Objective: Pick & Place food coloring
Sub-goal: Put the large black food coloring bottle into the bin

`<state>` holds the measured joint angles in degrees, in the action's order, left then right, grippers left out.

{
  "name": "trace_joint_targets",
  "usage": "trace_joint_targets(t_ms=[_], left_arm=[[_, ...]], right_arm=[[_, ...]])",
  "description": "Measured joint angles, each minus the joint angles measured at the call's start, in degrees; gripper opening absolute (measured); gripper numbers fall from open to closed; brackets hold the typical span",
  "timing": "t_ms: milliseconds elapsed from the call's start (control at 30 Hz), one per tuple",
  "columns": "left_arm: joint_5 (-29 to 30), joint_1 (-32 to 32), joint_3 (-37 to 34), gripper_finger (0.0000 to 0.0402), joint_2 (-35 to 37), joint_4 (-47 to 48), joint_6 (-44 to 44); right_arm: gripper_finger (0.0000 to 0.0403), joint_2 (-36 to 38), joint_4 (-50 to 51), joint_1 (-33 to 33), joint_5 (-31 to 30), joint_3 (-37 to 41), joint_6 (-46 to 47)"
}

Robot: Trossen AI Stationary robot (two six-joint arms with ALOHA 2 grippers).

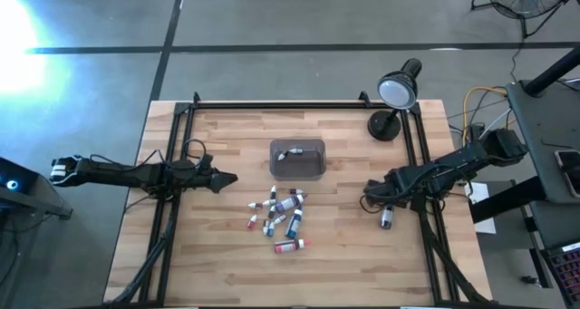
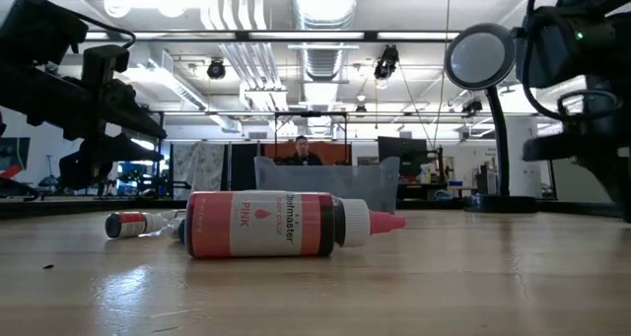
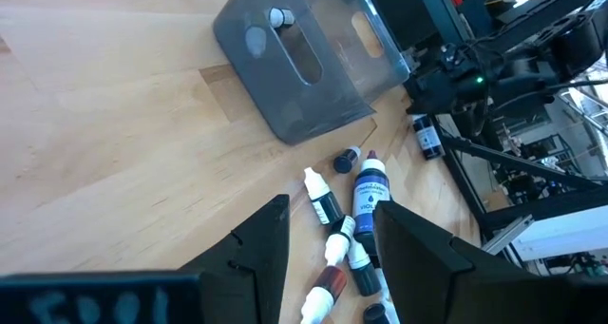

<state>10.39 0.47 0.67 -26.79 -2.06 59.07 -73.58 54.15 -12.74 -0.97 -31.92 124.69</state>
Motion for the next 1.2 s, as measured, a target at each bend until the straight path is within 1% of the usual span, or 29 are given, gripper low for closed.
trace_joint_targets(t_ms=[133,200,267,400,433,500,567,667,733,867,933,1200], left_arm=[[0.0,0.0,0.0,0.0131,0.0,0.0,0.0],[0.0,0.0,0.0,0.0131,0.0,0.0,0.0],[0.0,0.0,0.0,0.0131,0.0,0.0,0.0],[0.0,0.0,0.0,0.0131,0.0,0.0,0.0],[0.0,0.0,0.0,0.0131,0.0,0.0,0.0],[0.0,0.0,0.0,0.0131,0.0,0.0,0.0],[0.0,0.0,0.0,0.0131,0.0,0.0,0.0],[0.0,0.0,0.0,0.0131,0.0,0.0,0.0],[0.0,0.0,0.0,0.0131,0.0,0.0,-0.5],[0.2,0.0,0.0,0.0131,0.0,0.2,-2.2],[0.2,0.0,0.0,0.0131,0.0,0.2,-2.3],[-0.3,0.0,0.0,0.0131,-0.1,0.6,-2.1]], right_arm=[[0.0102,0.0,0.4,0.0,-8.6,-2.2,0.0],[0.0102,0.0,0.2,0.0,-15.2,-4.3,-2.2],[0.0104,-0.1,0.4,0.0,-24.0,-7.1,-6.0],[0.0107,-0.4,0.1,0.0,-42.6,-13.9,-21.2],[0.0107,-0.6,0.3,0.0,-46.5,-15.4,-25.4],[0.0108,-1.5,0.3,0.2,-52.0,-17.9,-32.9],[0.0108,-2.9,0.6,1.0,-55.1,-19.9,-37.1],[0.0109,-6.2,1.0,1.8,-59.6,-21.4,-39.1],[0.0109,-8.6,0.8,2.2,-63.3,-22.2,-37.8],[0.0110,-13.4,0.7,3.7,-68.9,-22.9,-31.7],[0.0111,-15.7,0.9,4.6,-69.9,-22.9,-28.2],[0.0111,-23.8,0.9,5.9,-69.8,-21.2,-15.8]])
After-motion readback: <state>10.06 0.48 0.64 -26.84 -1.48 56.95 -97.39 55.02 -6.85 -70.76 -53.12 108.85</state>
